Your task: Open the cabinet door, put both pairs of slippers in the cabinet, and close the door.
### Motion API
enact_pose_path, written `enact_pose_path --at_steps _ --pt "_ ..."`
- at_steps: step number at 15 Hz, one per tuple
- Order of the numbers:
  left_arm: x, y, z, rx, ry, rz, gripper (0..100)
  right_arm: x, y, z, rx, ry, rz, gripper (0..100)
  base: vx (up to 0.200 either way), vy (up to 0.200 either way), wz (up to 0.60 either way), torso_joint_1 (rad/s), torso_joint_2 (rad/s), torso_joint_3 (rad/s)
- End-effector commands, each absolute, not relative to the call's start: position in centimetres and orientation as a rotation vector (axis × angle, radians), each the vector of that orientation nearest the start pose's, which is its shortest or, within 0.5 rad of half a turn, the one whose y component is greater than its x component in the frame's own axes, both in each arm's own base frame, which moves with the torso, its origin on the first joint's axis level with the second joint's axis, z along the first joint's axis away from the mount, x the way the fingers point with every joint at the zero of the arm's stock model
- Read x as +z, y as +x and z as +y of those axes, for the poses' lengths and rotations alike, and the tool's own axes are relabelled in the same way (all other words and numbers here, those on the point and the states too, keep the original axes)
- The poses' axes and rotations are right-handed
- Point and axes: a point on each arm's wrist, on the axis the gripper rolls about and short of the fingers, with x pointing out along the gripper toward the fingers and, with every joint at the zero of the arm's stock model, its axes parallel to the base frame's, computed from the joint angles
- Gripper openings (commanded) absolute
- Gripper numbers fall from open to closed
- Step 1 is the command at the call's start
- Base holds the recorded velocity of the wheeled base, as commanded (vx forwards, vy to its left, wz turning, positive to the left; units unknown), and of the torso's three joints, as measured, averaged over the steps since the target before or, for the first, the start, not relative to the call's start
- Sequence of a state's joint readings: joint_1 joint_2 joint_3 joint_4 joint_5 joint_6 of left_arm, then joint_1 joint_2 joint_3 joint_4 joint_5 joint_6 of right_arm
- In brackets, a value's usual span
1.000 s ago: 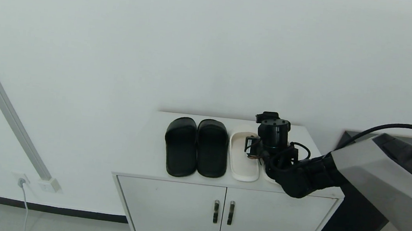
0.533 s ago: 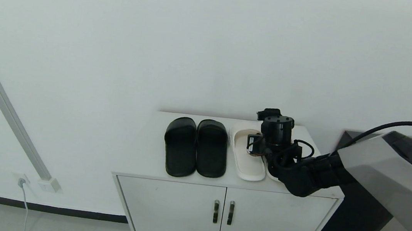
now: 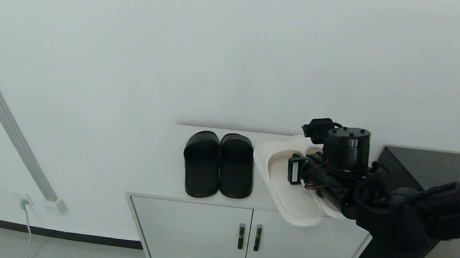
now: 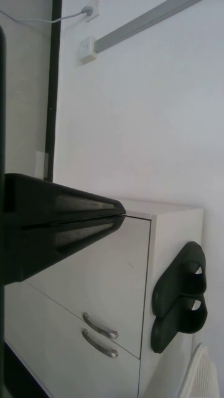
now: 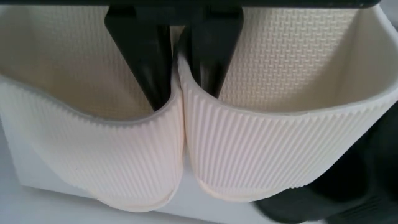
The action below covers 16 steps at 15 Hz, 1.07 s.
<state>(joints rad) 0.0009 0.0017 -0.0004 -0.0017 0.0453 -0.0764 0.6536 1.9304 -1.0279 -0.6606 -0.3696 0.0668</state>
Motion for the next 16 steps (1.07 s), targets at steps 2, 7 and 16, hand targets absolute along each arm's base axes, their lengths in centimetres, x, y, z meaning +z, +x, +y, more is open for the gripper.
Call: enact_pose_path --at_steps 2,7,16 --pt "7.6 -2.3 0.1 0.046 -0.077 0.000 0 19.4 22.4 19.3 0.500 -0.068 0.192 0 0.000 0.000 0.00 0.000 0.00 0.000" --pt "7.6 -2.3 0.1 0.046 -0.077 0.000 0 17.6 16.7 16.6 0.799 -0.094 0.268 0 0.000 0.000 0.00 0.000 0.00 0.000" --pt "7.6 -2.3 0.1 0.046 -0.080 0.000 0 16.4 16.7 16.7 0.861 -0.124 0.304 0 0.000 0.000 0.00 0.000 0.00 0.000"
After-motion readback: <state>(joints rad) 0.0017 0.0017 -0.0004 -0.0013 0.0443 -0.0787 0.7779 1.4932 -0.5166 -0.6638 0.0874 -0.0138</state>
